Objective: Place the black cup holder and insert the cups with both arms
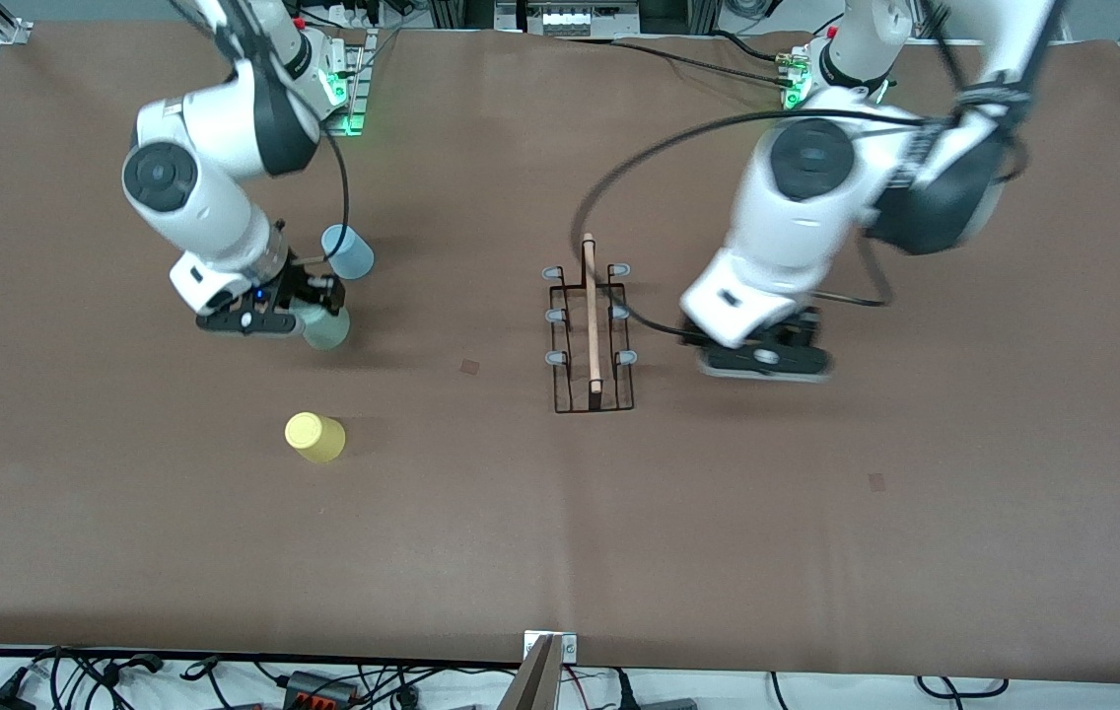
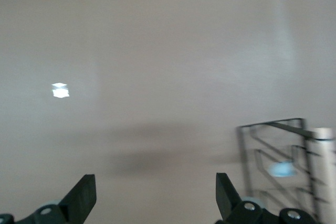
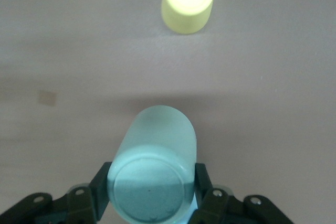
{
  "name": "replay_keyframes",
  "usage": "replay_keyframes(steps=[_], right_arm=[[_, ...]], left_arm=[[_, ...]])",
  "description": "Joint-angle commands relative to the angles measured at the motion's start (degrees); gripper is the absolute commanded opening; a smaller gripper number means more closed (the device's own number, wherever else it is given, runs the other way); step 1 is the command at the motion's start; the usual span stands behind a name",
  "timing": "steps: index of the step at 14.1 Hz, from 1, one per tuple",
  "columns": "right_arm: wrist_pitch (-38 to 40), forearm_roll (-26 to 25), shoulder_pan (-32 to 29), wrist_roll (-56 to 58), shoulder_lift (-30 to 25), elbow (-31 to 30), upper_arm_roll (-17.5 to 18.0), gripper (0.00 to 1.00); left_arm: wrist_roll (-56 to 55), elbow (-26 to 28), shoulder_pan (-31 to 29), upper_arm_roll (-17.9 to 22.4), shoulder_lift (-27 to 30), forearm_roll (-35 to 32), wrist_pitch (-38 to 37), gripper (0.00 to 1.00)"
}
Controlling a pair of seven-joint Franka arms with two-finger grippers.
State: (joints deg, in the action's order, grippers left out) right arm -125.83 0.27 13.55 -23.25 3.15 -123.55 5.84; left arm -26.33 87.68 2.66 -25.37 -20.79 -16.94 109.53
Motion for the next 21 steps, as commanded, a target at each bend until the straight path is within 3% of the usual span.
replay_keyframes(steps=[1, 5, 7, 10, 14, 17, 19, 21], right_arm=[[4.53, 0.61, 4.8, -8.88, -1.13, 3.3, -0.22, 0.23], [6.56, 1.13, 13.5, -22.68, 2.55, 10.69, -0.31, 0.23], [6.56, 4.02, 17.37, -28.75, 5.1, 14.81, -0.22, 0.23], [5.77, 4.74, 19.23, -35.35, 8.09, 19.39, 3.55, 0.23], [4.37, 4.74, 22.21, -37.65, 11.69, 22.65, 4.0, 0.23], [1.48, 4.56, 23.36, -37.74, 13.89, 22.65, 4.0, 0.23], [-0.55, 4.47, 23.62, -37.74, 15.12, 22.65, 4.0, 0.23], [-1.87, 4.56, 24.06, -37.83, 15.65, 22.65, 4.0, 0.23]], left_arm=[[8.98, 0.74, -6.77, -0.73, 3.12, -0.03, -1.51, 1.0], [15.51, -3.29, -10.57, -0.56, 4.35, 2.43, -10.62, 1.0], [18.84, -4.18, -13.81, -0.9, 4.44, 3.57, -15.39, 1.0], [26.75, -4.18, -18.81, -0.73, 5.85, 9.28, -19.16, 1.0], [28.17, -7.33, -19.8, -0.2, 5.94, 9.29, -33.12, 1.0], [28.26, -8.05, -20.5, 0.58, 6.02, 9.55, -33.17, 1.0], [28.44, -7.35, -19.02, 6.09, 7.86, 14.26, -28.61, 1.0], [28.35, -3.76, -12.28, 16.27, 11.19, 18.42, -24.65, 1.0]])
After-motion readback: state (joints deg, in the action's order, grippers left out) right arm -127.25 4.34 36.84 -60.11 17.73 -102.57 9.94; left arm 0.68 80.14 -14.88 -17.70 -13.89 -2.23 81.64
